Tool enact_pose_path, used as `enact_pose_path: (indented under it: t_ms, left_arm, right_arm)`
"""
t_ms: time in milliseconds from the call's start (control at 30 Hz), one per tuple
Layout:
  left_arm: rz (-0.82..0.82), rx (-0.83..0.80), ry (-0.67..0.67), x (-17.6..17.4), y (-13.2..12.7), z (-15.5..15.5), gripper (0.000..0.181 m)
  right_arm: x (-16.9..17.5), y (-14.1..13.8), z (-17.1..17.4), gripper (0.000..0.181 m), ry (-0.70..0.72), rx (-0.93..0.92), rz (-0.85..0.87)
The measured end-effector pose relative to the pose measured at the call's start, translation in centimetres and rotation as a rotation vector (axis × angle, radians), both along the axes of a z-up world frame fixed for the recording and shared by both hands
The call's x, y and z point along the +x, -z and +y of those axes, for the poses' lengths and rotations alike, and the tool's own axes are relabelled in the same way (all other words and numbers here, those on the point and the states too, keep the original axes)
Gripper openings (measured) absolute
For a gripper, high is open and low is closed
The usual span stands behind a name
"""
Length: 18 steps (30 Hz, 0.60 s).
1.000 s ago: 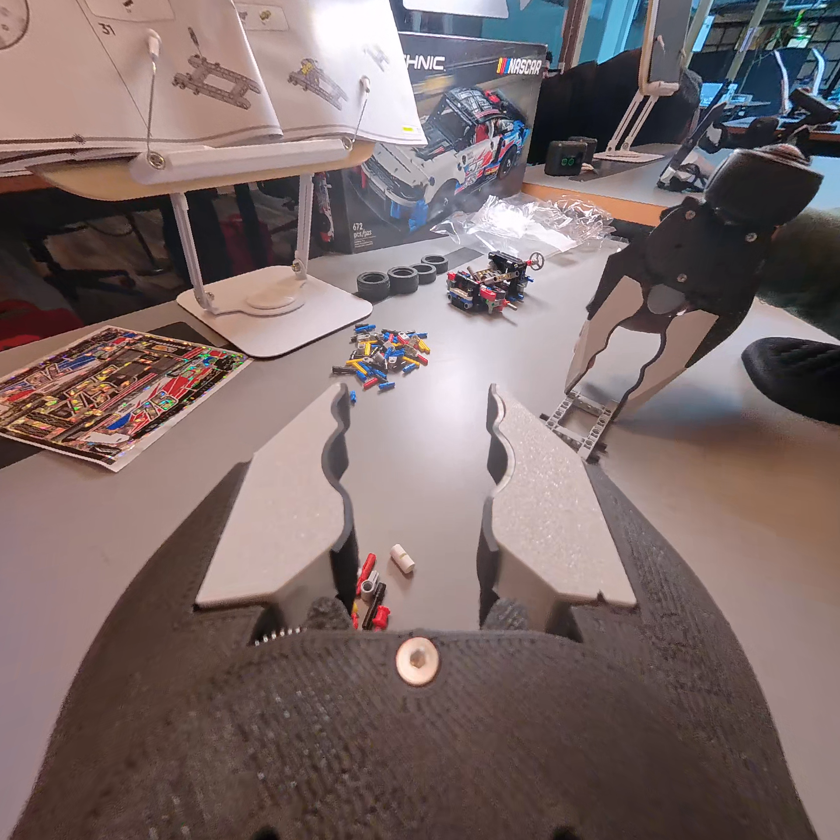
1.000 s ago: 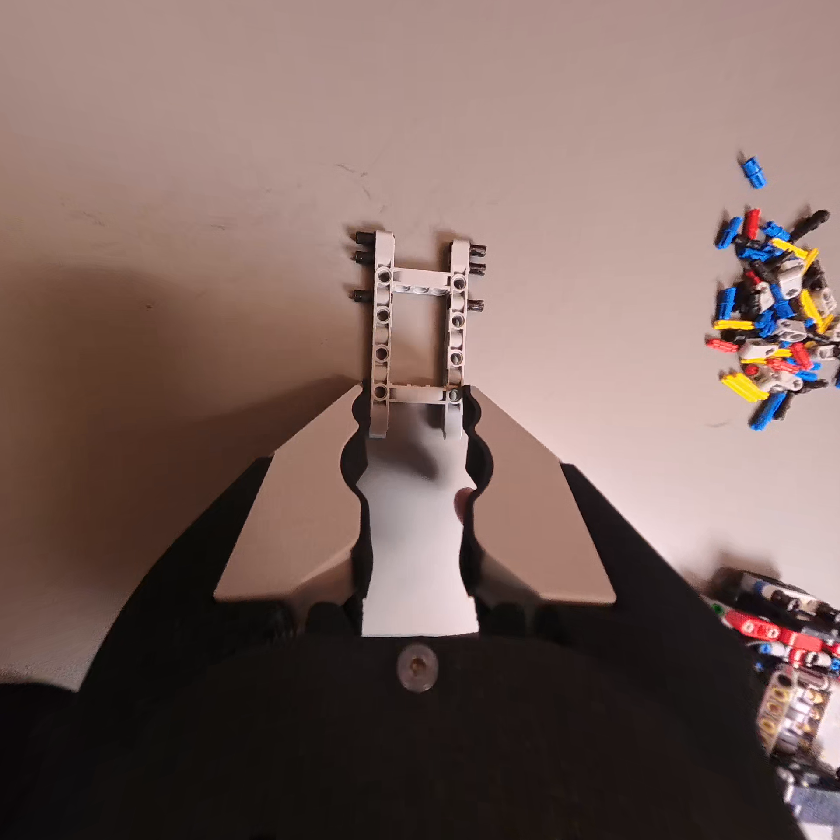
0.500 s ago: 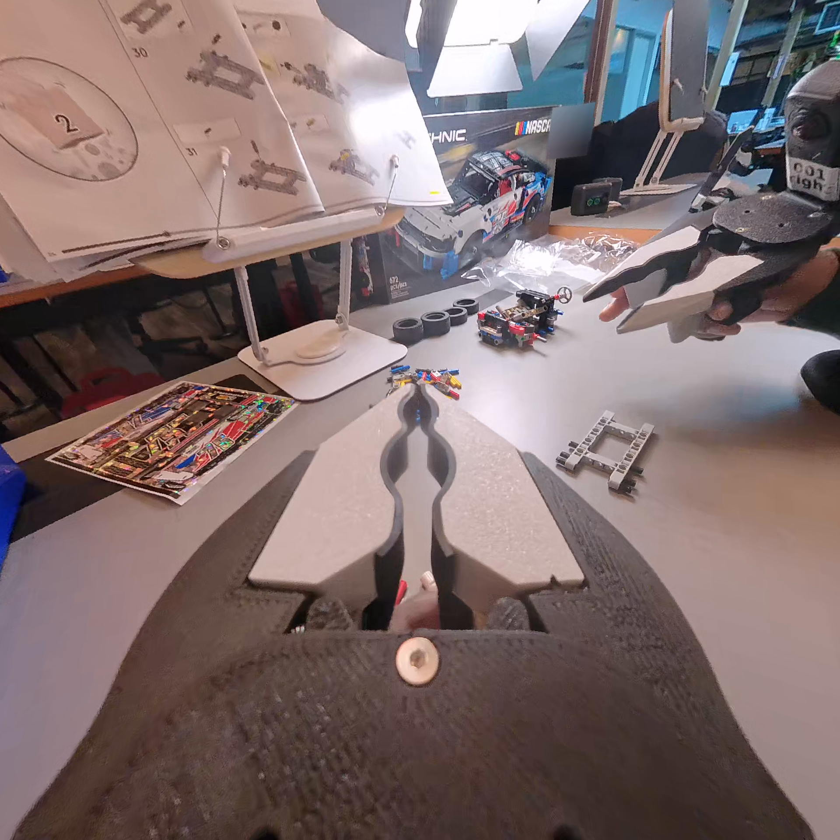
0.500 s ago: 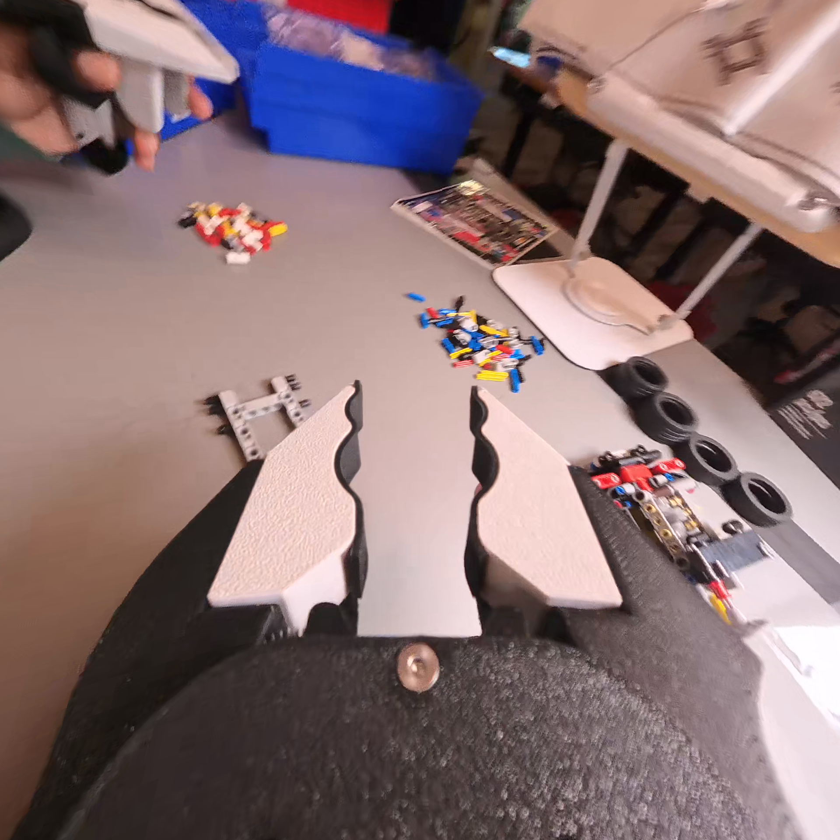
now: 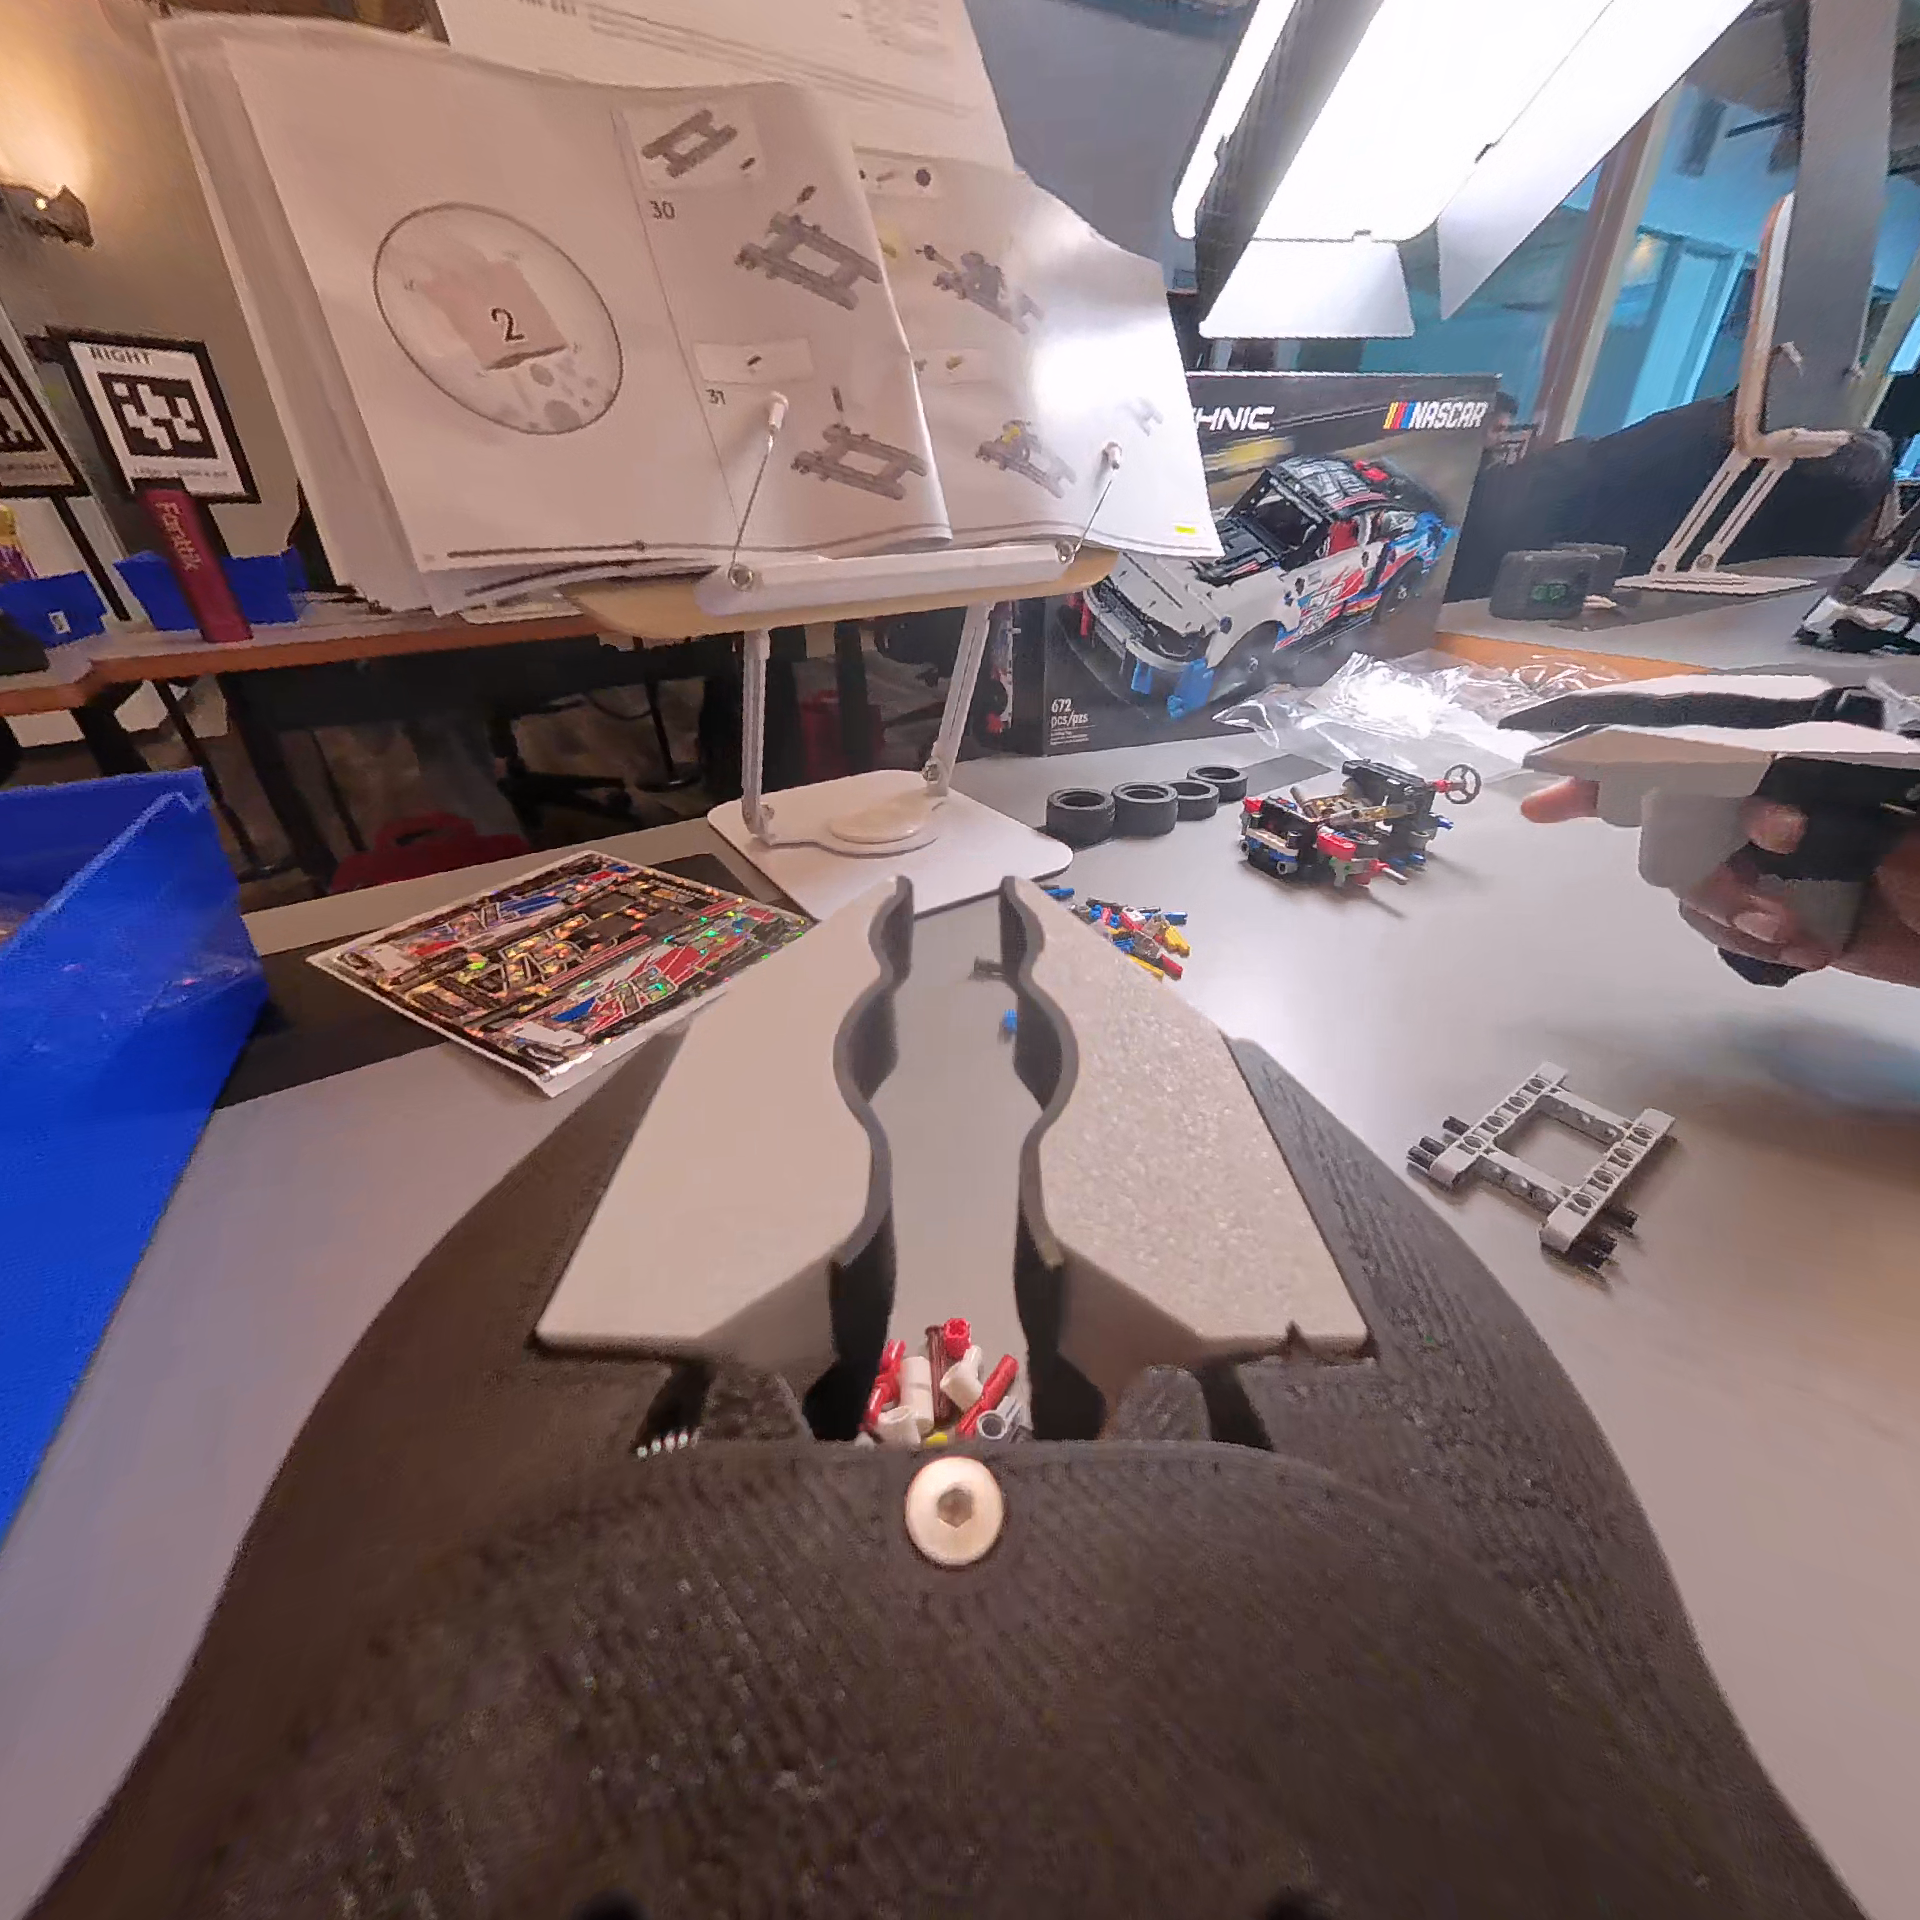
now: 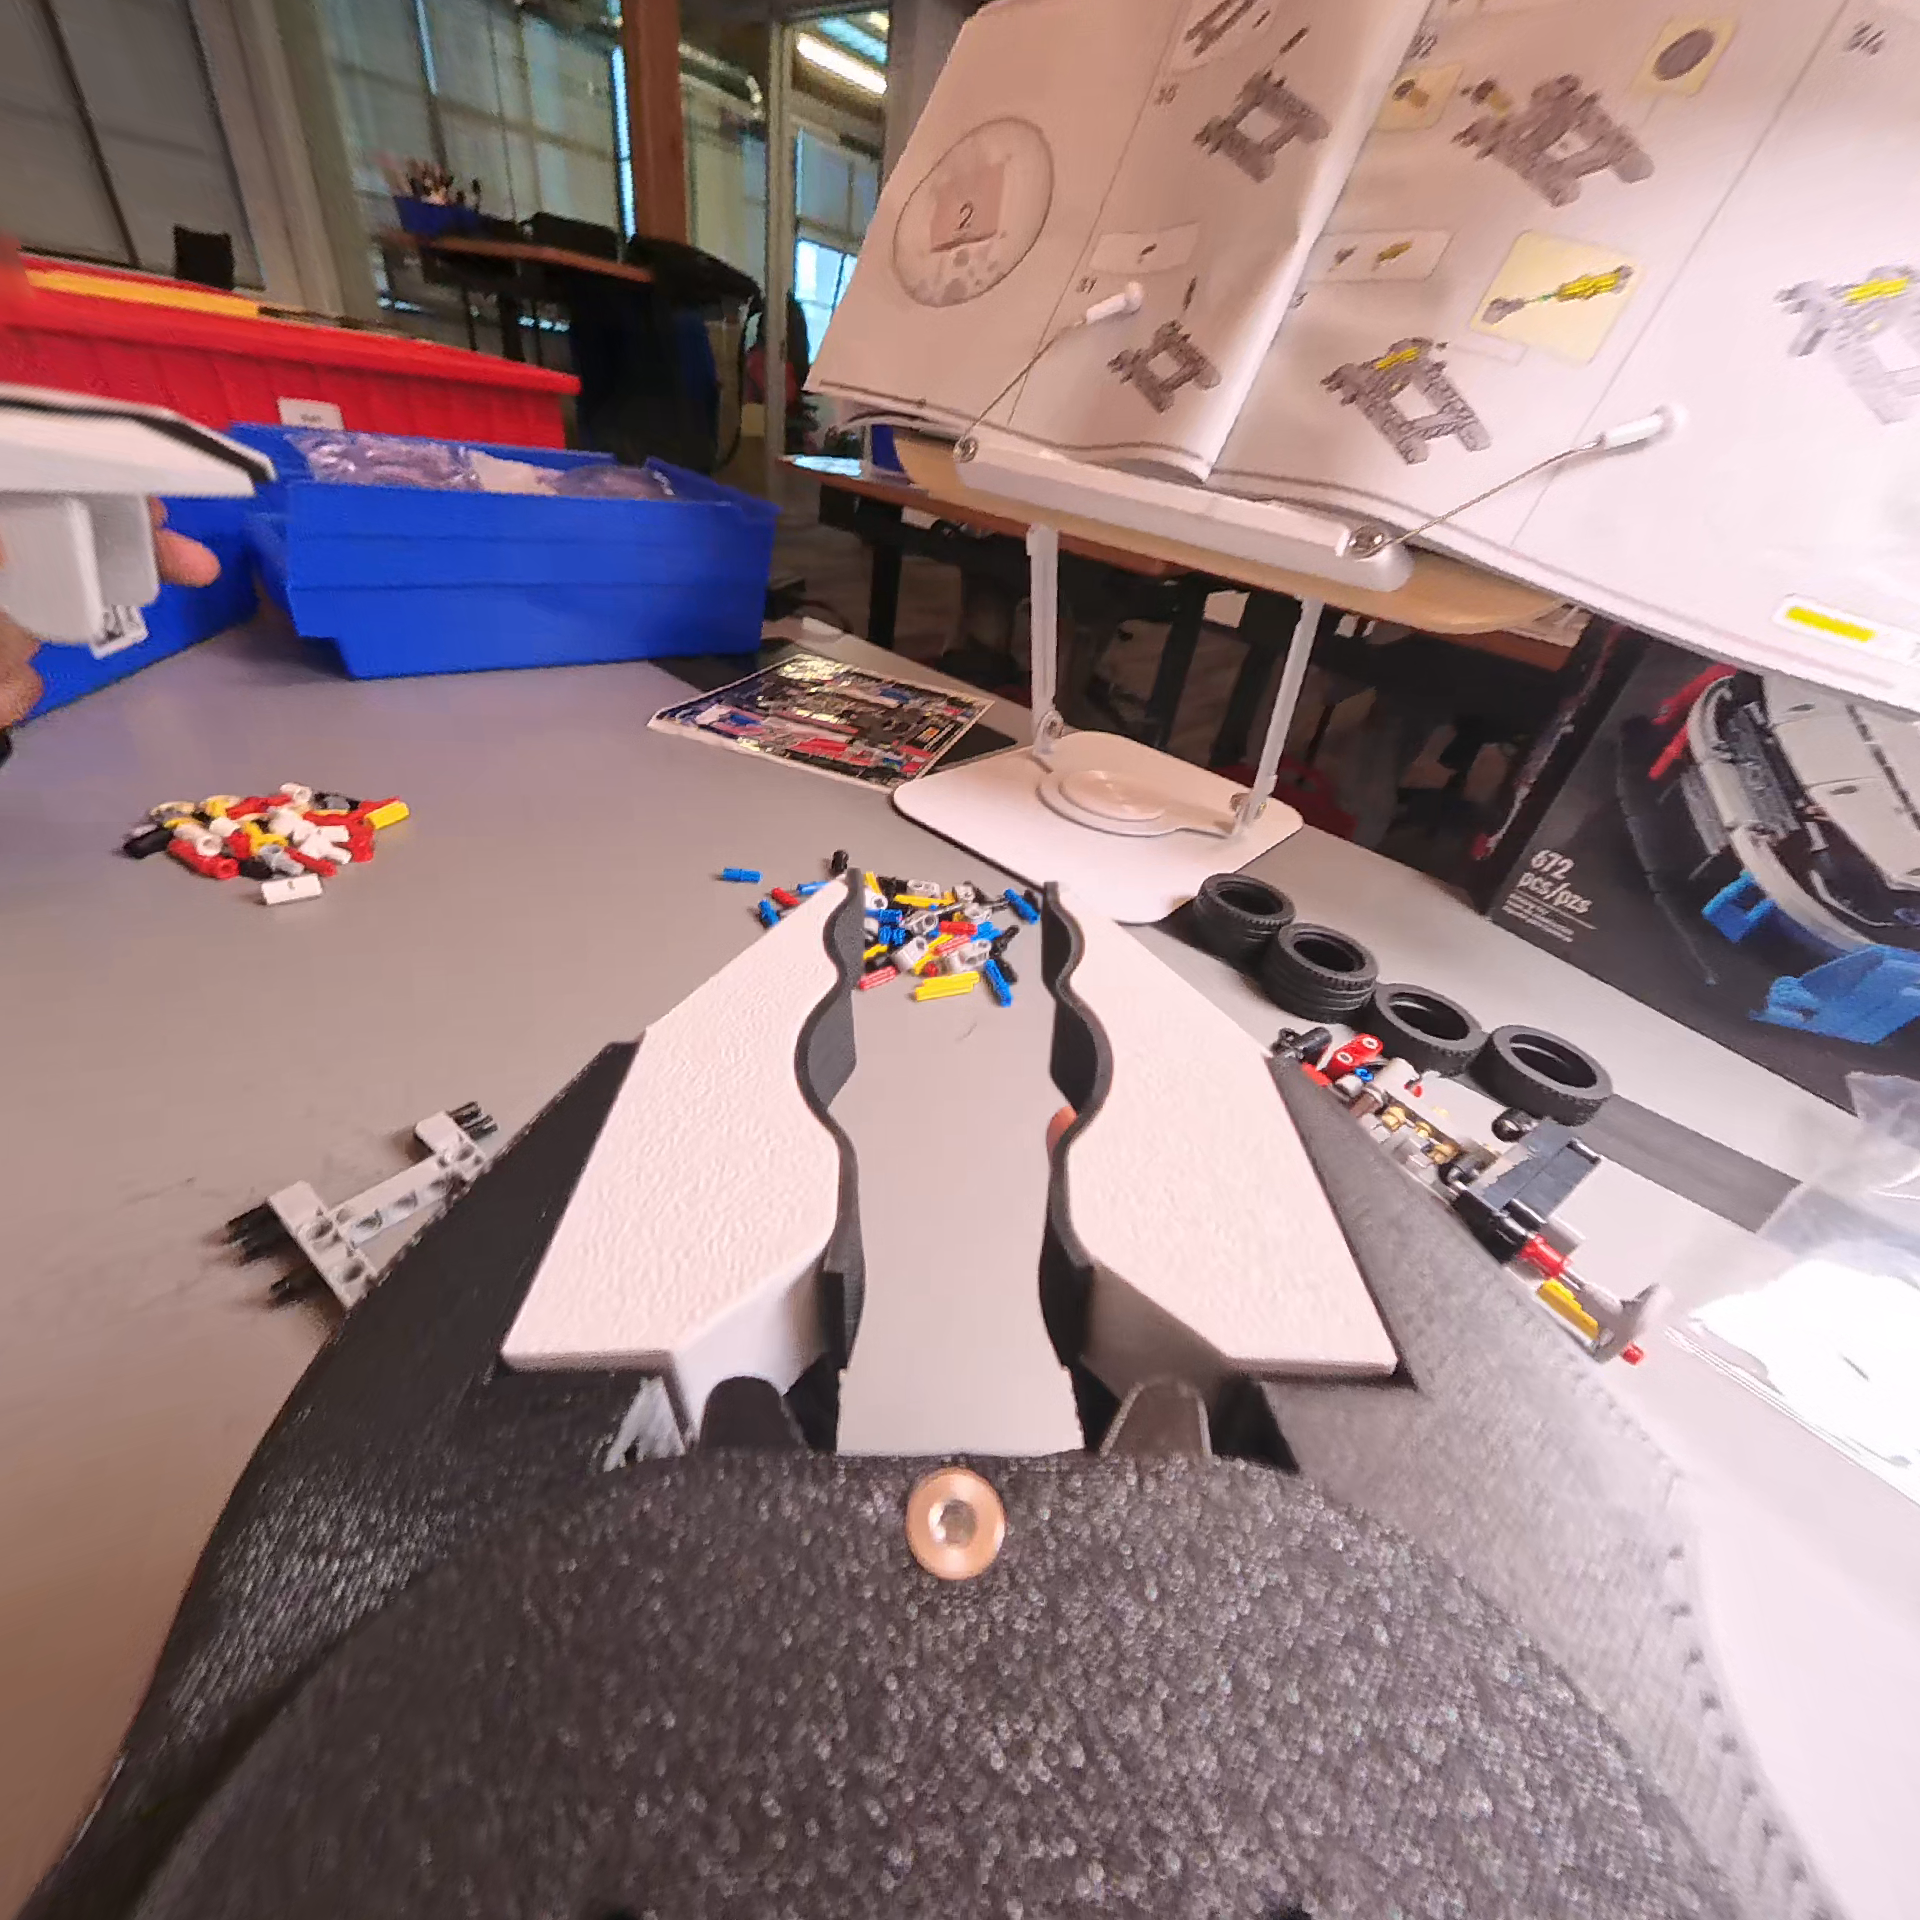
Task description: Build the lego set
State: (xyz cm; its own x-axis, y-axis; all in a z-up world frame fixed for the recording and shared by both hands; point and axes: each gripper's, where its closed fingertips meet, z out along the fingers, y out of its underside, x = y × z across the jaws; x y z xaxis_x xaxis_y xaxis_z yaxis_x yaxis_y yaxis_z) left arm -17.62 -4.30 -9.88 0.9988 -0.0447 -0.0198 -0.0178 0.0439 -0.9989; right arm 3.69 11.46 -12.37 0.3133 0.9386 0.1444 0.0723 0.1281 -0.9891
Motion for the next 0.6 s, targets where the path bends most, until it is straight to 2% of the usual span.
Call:
enact_pose_path:
  t_ms: [100, 233, 367, 500, 600]
  left_arm:
    - [-0.037, -0.031, 0.010, 0.1, 0.8, 0.8, 0.026]
    - [-0.025, -0.035, 0.023, 0.5, 0.4, 2.5, 0.028]
    - [0.054, -0.007, 0.011, -0.3, -3.7, 7.2, 0.021]
    - [0.057, 0.036, 0.005, -2.3, -9.1, 14.3, 0.012]
    - [0.102, 0.008, -0.010, -4.0, -11.2, 20.0, 0.005]
  right_arm:
    - [0.1, -0.3, 0.2, 0.035, 0.029, -0.007, 0.029]
    - [0.2, -0.3, 0.5, 0.035, 0.050, -0.003, 0.040]
    - [-0.4, 0.3, 0.6, 0.035, 0.041, -0.022, 0.027]
    - [-0.3, 0.4, 0.2, 0.032, 0.039, 0.022, 0.006]
    - [-0.1, 0.3, 0.0, 0.028, 0.039, 0.068, -0.010]
